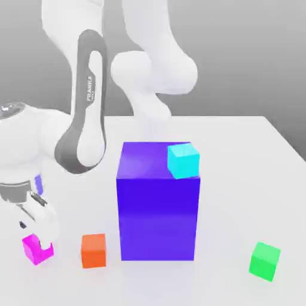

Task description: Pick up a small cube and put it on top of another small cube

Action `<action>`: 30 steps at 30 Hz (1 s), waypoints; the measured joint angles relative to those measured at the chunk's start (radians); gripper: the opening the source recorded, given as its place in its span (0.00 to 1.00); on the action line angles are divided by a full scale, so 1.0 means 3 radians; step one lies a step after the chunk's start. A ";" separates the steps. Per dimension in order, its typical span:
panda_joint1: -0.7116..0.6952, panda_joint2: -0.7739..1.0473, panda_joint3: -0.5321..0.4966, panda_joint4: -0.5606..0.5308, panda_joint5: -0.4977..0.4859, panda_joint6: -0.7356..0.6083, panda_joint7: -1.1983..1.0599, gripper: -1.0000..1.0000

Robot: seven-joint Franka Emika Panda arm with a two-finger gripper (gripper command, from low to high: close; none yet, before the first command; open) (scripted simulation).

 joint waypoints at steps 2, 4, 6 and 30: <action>0.0000 0.0000 0.0000 0.0000 -0.0001 0.0000 0.0001 0.00; 0.0000 0.0000 0.0001 0.0000 -0.0004 0.0000 0.0004 0.00; -0.0027 0.0051 0.0031 0.0011 0.0014 0.0042 -0.0010 0.00; 0.1890 -0.0878 0.1082 0.0089 -0.0951 -0.1015 0.1452 0.00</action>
